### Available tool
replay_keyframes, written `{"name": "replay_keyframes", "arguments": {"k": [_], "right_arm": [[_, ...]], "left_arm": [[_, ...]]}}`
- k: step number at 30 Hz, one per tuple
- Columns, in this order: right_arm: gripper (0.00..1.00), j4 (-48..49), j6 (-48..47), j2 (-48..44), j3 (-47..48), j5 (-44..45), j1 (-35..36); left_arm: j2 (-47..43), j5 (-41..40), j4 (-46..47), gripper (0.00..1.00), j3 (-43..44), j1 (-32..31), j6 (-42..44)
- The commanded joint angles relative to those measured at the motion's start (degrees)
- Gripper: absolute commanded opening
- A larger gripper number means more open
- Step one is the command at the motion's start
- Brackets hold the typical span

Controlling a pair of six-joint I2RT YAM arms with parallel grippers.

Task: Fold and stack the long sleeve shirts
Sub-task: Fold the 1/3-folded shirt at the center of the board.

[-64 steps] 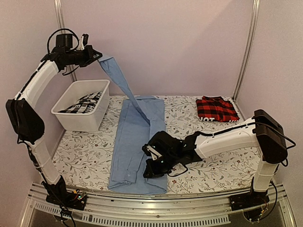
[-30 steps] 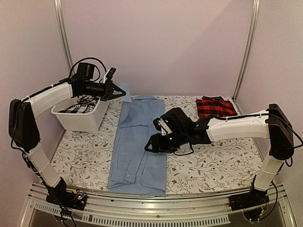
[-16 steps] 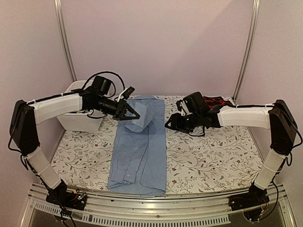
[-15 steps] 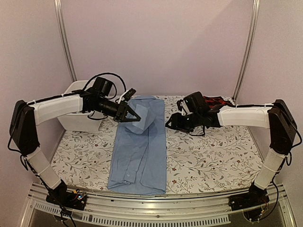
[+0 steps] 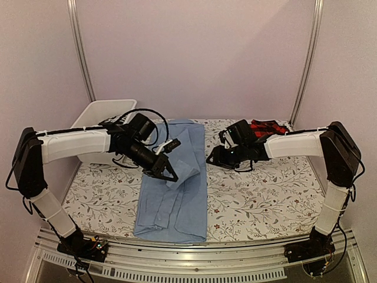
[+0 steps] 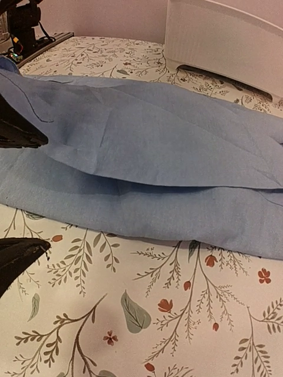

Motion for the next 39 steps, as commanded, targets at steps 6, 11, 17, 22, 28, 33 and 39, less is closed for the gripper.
{"name": "replay_keyframes", "arguments": {"k": [6, 11, 17, 22, 28, 33, 39], "right_arm": [[0.49, 2.96, 0.10, 0.55, 0.28, -1.42, -0.02], [0.49, 3.31, 0.36, 0.47, -0.20, -1.71, -0.09], [0.49, 3.51, 0.54, -0.18, -1.20, -1.61, -0.06], [0.48, 3.65, 0.73, -0.74, -1.94, -1.44, -0.03], [0.48, 3.93, 0.93, -1.11, -2.36, -1.63, -0.03], [0.48, 4.27, 1.29, -1.03, -2.50, -1.94, -0.02], [0.48, 4.32, 1.64, -0.86, -2.82, -2.33, 0.10]], "left_arm": [[2.64, -4.91, -3.60, 0.03, -0.87, -4.91, 1.33], [4.33, -7.21, -3.01, 0.03, -0.22, -6.57, 0.25], [6.30, -6.80, -1.75, 0.03, 1.39, -8.56, -0.75], [6.54, -6.12, -1.33, 0.03, 2.02, -9.67, -1.06], [6.19, -6.17, -1.63, 0.03, 0.97, -9.95, -0.79], [6.11, -5.68, -0.34, 0.04, 0.10, -10.19, -1.30], [7.11, -5.49, 0.44, 0.06, -0.55, -10.47, -1.08]]}}
